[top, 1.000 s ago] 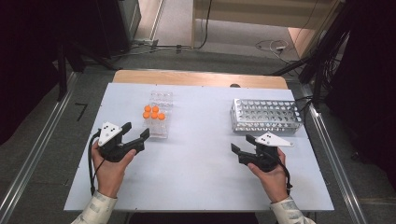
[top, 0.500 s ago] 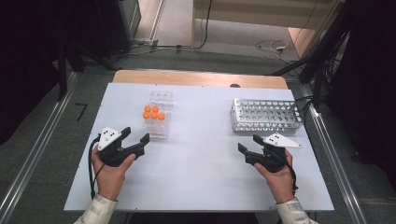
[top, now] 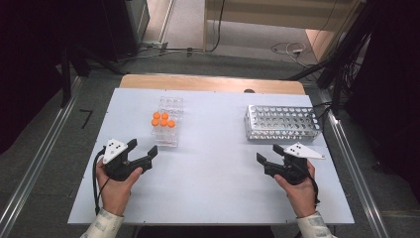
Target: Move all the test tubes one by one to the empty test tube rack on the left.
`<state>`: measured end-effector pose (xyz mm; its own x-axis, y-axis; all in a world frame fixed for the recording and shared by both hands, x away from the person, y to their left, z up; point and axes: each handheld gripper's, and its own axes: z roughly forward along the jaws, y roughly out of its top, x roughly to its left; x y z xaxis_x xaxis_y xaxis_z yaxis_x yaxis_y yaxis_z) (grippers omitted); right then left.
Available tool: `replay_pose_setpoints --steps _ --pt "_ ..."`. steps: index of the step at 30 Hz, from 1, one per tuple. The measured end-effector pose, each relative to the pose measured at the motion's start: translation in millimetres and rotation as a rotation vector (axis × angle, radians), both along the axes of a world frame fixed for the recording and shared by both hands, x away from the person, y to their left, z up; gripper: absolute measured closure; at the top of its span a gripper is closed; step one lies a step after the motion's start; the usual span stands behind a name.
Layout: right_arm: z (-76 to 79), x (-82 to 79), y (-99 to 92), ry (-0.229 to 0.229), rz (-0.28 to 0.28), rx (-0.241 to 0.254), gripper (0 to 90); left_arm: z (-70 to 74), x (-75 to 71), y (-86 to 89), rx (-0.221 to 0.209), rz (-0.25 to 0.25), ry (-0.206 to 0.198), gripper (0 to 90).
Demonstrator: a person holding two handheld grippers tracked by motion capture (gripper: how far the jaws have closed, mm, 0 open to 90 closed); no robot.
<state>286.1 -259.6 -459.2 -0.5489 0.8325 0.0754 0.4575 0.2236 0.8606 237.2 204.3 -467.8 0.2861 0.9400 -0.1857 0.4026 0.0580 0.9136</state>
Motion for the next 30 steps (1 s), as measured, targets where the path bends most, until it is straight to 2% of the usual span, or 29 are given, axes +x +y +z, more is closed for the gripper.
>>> replay_pose_setpoints --steps 30 --pt "-2.4 -8.8 -47.0 -0.004 -0.11 -0.003 24.8 -8.3 -7.1 17.5 0.008 0.051 0.021 21.0"
